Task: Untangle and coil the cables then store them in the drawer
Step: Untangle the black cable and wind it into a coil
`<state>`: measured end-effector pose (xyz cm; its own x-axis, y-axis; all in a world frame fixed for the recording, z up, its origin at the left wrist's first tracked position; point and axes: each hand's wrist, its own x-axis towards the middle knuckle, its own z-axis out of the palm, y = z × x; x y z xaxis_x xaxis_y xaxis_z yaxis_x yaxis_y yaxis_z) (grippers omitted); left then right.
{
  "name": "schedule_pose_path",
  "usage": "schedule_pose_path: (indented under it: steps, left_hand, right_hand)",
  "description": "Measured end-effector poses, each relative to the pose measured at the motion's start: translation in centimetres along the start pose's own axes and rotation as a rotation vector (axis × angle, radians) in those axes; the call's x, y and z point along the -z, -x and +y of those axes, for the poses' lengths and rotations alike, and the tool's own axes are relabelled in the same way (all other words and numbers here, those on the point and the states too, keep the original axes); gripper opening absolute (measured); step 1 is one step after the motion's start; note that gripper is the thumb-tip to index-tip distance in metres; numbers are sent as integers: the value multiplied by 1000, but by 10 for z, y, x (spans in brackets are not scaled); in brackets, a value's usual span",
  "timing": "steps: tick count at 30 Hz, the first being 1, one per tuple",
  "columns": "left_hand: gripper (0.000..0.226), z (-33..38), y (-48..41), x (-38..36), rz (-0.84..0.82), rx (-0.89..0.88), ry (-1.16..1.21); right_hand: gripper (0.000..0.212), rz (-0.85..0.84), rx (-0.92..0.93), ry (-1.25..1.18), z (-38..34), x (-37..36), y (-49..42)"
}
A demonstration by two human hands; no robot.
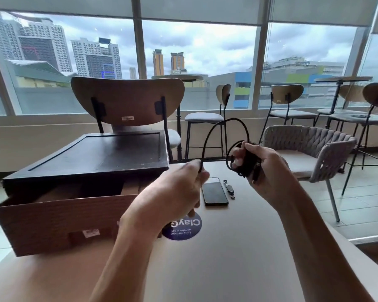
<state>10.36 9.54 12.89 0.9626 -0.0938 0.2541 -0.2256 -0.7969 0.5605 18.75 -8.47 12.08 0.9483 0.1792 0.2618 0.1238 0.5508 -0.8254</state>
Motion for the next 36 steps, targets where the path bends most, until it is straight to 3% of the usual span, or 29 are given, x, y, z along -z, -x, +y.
schedule_pose_path:
  steps: [2,4,6,9,12,16,18,23,30,33,36]
  left_hand:
    - [8,-8,-8,-10,314,-23,-40]
    - [41,-17,-15,-24,574,-70,-53]
    - [57,-19,-20,-35,724,-111,-38]
    - [57,-18,-23,-46,853,-145,-78]
    - [52,-26,-24,-54,758,10,-233]
    - [19,-27,-21,-52,247,196,-327]
    - [17,-23,-22,-48,59,159,-314]
    - [19,-4,-12,-32,-165,-111,-212]
    - [12,-1,-5,-13,-101,-351,-30]
    - [7,-4,-5,-6,93,-397,61]
    - [7,-10,-7,0,314,-356,112]
  right_hand:
    - [20,-63,-90,-14,2,2,-1]
    - [25,-92,-121,-5,4,2,-1]
    - [27,-112,-140,-9,5,1,0]
    - [28,-140,-184,-66,7,-1,-2]
    - [26,-166,-217,-197,7,-1,-3]
    - [24,-124,-136,-189,7,-1,-5]
    - [24,-46,-37,-62,9,-2,-5]
    - [37,19,158,357,15,-11,0]
    - [27,-295,57,583,25,-15,4]
    - [31,-357,69,703,25,-20,11]
    - [35,-365,66,649,24,-25,14]
